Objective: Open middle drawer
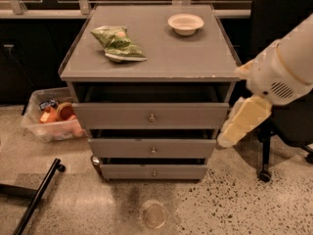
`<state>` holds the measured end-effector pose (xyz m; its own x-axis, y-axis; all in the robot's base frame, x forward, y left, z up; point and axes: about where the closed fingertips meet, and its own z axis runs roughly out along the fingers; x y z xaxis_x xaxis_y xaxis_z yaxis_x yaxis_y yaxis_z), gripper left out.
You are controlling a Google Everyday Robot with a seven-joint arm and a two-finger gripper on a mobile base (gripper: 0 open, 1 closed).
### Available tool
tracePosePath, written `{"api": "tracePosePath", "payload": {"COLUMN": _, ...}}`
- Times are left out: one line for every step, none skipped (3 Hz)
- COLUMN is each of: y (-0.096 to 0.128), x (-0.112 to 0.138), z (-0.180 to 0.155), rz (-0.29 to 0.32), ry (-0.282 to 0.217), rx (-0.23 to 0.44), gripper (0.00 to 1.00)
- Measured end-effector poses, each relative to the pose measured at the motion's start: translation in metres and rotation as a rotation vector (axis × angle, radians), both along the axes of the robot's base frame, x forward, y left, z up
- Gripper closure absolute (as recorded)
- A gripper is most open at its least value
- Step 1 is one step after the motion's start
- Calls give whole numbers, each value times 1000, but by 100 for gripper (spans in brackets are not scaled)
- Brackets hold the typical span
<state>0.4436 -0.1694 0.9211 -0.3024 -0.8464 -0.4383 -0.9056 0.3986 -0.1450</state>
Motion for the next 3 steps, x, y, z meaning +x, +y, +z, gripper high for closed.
{"api": "tracePosePath", "payload": {"y": 42, "x": -9, "z": -44, "rz": -49, "ry": 26, "rx": 182, "gripper": 0}}
{"api": "tracePosePath", "payload": {"y": 50, "x": 0, "z": -45, "rz": -82, "ry": -15, "rx": 222, "gripper": 0}}
{"api": "tracePosePath", "payload": {"y": 50, "x": 0, "z": -45, "rz": -82, "ry": -15, "rx": 222, "gripper": 0}}
